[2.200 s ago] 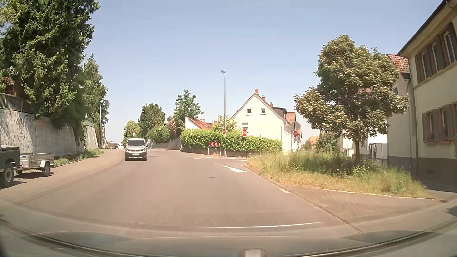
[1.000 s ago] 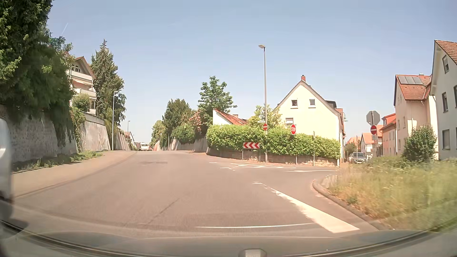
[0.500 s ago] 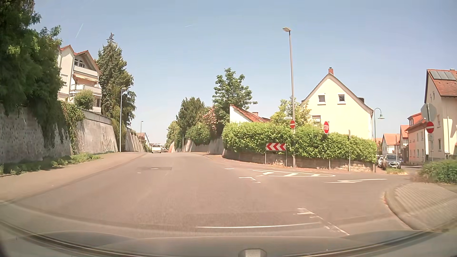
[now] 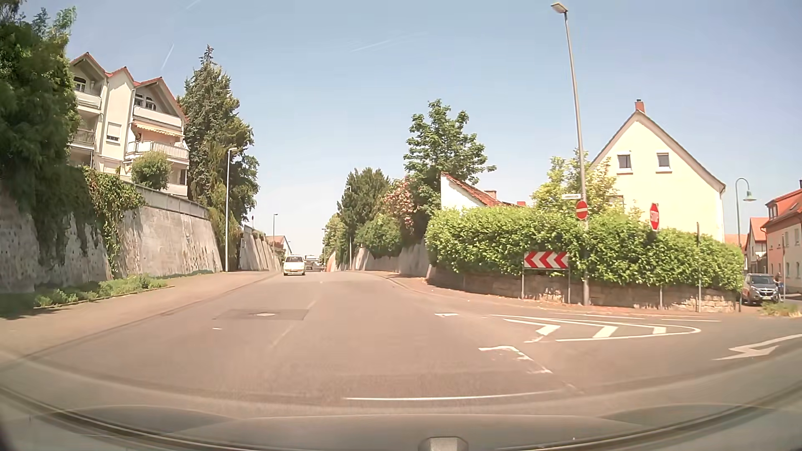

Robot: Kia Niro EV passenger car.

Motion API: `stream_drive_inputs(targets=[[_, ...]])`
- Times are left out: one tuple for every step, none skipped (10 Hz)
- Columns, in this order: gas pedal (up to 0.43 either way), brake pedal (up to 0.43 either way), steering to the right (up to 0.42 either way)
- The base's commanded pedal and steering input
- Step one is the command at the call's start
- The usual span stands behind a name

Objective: Follow the waypoints while adhering to traffic rules and regulations

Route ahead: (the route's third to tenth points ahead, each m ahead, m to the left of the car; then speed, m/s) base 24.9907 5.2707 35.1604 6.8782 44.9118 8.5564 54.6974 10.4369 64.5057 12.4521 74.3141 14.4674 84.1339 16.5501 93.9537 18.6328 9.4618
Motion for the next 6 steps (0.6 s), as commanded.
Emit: stream_drive_inputs(targets=[[0.268,0.000,-0.071],[0.280,0.000,-0.070],[0.280,0.000,-0.067],[0.280,0.000,-0.062],[0.280,0.000,-0.055],[0.280,0.000,-0.047]])
